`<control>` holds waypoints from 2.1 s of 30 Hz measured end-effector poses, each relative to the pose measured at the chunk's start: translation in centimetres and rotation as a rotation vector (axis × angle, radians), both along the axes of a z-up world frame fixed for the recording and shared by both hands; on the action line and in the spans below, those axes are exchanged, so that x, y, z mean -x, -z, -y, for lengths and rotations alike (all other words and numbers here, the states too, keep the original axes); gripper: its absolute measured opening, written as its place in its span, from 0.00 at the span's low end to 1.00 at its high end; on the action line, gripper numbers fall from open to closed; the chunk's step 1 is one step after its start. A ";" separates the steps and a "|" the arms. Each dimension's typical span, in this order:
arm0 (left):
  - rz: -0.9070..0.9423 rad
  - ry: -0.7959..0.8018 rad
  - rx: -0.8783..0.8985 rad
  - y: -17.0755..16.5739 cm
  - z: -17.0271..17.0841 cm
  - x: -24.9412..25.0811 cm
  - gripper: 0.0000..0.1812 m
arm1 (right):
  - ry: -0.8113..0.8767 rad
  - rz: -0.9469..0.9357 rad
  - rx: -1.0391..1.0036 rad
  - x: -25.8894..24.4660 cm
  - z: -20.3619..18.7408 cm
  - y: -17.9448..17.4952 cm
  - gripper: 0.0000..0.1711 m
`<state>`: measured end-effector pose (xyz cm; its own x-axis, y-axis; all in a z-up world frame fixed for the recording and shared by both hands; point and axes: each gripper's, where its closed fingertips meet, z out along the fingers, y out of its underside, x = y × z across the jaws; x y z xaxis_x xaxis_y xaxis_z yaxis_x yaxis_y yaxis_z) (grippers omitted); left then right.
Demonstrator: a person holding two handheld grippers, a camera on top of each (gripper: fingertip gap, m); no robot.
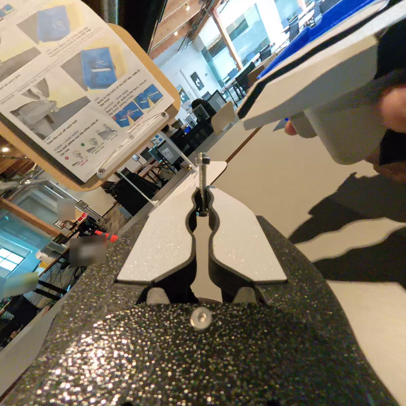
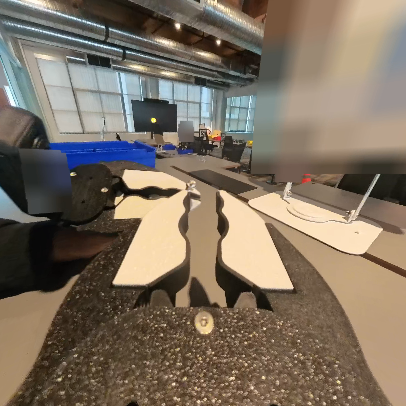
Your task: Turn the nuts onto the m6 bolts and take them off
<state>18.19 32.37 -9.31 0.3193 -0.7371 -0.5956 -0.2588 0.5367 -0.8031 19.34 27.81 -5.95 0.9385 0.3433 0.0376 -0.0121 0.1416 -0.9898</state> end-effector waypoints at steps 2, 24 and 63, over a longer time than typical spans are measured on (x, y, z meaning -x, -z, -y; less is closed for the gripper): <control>-0.021 0.014 -0.014 0.2 -0.4 -0.3 0.03 | -0.002 0.005 -0.011 0.0 0.0 -0.1 0.13; -0.233 0.111 -0.286 1.8 -0.2 -0.4 0.03 | -0.129 0.229 0.082 1.4 -1.3 2.6 0.14; -0.338 0.203 -0.471 2.2 1.6 -0.1 0.03 | -0.310 -0.203 0.592 2.1 0.2 5.4 0.19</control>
